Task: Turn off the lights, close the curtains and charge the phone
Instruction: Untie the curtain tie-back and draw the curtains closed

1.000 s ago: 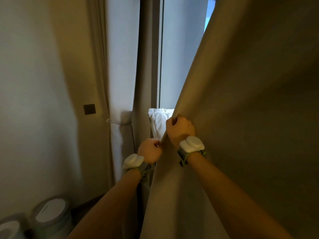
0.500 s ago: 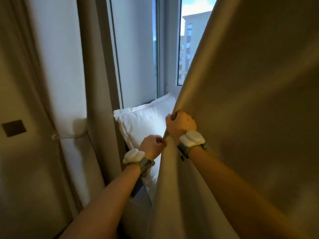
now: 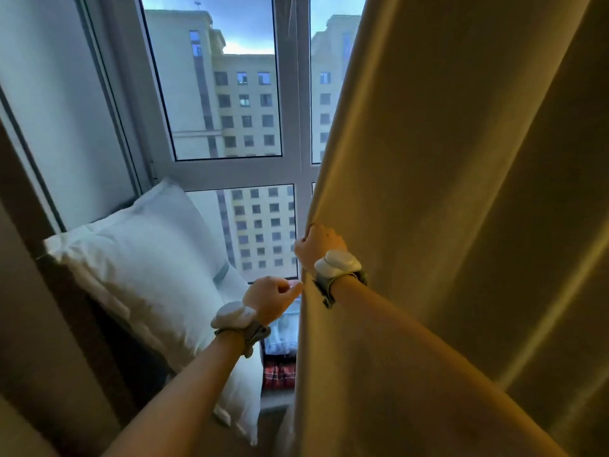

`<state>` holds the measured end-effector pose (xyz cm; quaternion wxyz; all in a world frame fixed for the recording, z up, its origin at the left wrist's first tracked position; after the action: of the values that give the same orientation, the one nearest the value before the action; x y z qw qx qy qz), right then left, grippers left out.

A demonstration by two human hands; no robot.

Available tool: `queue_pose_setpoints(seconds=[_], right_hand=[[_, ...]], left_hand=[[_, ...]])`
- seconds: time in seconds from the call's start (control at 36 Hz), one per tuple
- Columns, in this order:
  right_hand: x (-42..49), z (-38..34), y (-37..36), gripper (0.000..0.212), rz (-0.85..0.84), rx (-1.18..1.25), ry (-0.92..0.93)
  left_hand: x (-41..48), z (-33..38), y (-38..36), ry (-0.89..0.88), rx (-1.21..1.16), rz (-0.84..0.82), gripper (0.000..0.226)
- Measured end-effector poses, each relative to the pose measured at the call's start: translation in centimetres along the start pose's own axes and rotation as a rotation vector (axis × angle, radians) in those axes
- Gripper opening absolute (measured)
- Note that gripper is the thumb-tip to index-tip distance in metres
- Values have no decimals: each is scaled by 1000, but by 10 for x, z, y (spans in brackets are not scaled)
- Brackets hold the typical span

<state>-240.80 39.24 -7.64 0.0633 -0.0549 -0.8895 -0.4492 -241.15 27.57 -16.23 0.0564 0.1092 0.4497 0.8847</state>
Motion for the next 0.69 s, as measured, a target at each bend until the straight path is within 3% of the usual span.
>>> queue_pose_setpoints(seconds=[0.19, 0.31, 0.58, 0.69], right_hand=[[-10, 23, 21, 20, -44, -307, -72], [-23, 13, 18, 23, 21, -484, 17], [-45, -66, -58, 32, -77, -387, 309], [-55, -108, -99, 31, -138, -355, 391]], left_hand=[[0, -1, 12, -9, -55, 89, 74], [-21, -9, 20, 48, -72, 110, 80], [-96, -82, 73, 319, -2, 224, 45], [-131, -128, 105, 450, -80, 281, 45]])
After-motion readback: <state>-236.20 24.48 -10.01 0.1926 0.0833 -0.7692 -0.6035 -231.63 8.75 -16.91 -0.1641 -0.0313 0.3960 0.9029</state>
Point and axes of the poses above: each hand's wrist, its own x-axis towards the middle knuckle, its own y-axis out of the back of the hand, z = x × y, the point moved 6 cm from there along x, towards the middle knuckle, and after that the axes turned 8 degrees about -z, right-handed, at the moved point
